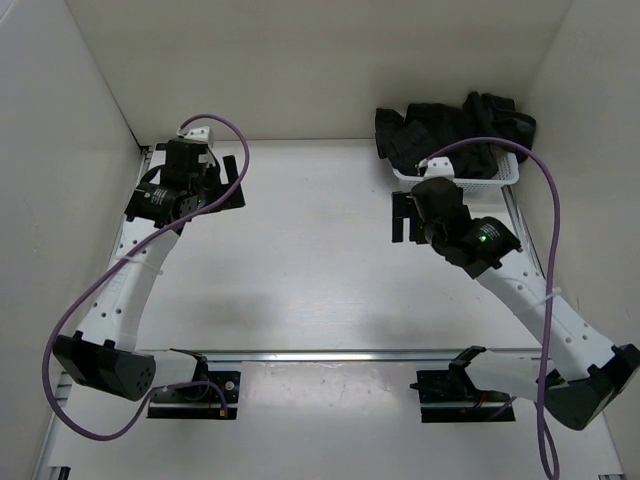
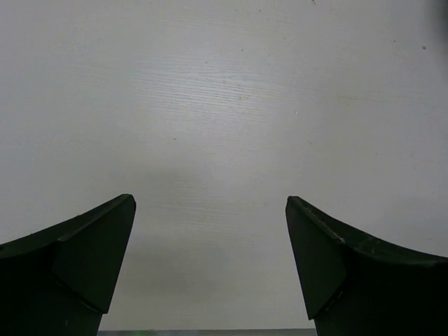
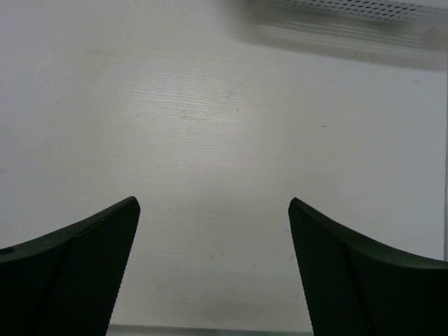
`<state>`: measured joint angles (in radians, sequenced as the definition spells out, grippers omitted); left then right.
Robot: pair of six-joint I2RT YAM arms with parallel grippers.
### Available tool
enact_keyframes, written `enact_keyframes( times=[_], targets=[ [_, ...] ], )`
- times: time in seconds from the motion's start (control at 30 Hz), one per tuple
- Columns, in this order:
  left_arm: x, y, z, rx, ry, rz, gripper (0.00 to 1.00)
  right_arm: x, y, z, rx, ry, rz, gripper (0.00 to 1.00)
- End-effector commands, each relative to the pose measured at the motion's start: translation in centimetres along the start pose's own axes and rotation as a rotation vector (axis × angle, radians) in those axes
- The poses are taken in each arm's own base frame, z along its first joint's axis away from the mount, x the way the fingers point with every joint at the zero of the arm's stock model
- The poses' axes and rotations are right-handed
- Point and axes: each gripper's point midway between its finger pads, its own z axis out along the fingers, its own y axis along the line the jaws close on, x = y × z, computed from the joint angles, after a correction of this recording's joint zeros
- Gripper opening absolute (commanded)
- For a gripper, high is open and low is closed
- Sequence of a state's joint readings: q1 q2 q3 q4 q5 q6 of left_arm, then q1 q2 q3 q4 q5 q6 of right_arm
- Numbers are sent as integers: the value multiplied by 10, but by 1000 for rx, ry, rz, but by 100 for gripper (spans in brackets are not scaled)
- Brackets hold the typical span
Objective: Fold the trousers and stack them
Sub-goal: Grab the trousers from the pile
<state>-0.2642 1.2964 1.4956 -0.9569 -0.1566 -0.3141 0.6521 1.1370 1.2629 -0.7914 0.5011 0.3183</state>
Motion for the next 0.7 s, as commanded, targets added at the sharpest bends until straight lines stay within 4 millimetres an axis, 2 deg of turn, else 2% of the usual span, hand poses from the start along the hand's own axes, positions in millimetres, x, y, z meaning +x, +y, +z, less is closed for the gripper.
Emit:
enact_keyframes(
  times=[0.0, 0.03, 0.07, 0.1, 0.13, 0.17, 0.2, 0.23, 0.27, 0.3, 0.33, 0.37, 0.4, 0.43, 0.47, 0.5, 0.53, 0.67],
  targets=[
    [-30, -5, -32, 7, -143, 6, 100, -21, -25, 2, 102, -92, 26, 87],
    [-34, -2, -32, -11, -161, 2, 100, -28, -42, 4, 149, -106, 79, 86],
    [-34, -1, -32, -12, -161, 11, 100, -45, -49, 9, 157, -110, 114, 89],
    [-39, 0, -36, -19, -187, 5, 100, -53, -38, 17, 46, -78, 137, 94],
    [-43, 1, -36, -34, -205, 5, 100, -63, -61, 28, 57, -55, 193, 100],
    [-43, 2, -36, -43, -209, -11, 100, -62, -61, 57, 30, 14, 202, 100],
    [-43, 2, -36, -42, -209, -23, 100, -85, -66, 61, 15, -9, 211, 100],
    [-40, -7, -33, 0, -186, -17, 100, -81, -78, 93, 32, 54, 219, 100],
    [-41, -12, -35, 27, -173, -23, 100, -89, -77, 106, 7, 60, 231, 100],
    [-33, -17, -25, 41, -129, -13, 100, -95, -87, 118, 14, 73, 237, 100],
    [-31, -21, -24, 61, -106, -9, 100, -108, -90, 144, 9, 89, 236, 100],
    [-24, -27, -21, 87, -73, -15, 100, -114, -95, 157, 20, 96, 243, 100],
    [-20, -26, -18, 80, -51, -11, 100, -119, -98, 169, 4, 104, 244, 100],
    [-18, -27, -13, 76, -39, -20, 100, -103, -101, 200, -19, 177, 264, 100],
    [-11, -28, -12, 75, -18, -11, 100, -108, -104, 210, -34, 177, 275, 100],
    [-7, -27, -9, 71, -6, -19, 100, -131, -108, 210, -49, 123, 280, 100],
    [-6, -28, -6, 68, 2, -18, 100, -119, -113, 234, -48, 158, 292, 100],
    [2, -22, 2, 33, 25, -12, 100, -119, -118, 274, -51, 157, 310, 100]
  ],
)
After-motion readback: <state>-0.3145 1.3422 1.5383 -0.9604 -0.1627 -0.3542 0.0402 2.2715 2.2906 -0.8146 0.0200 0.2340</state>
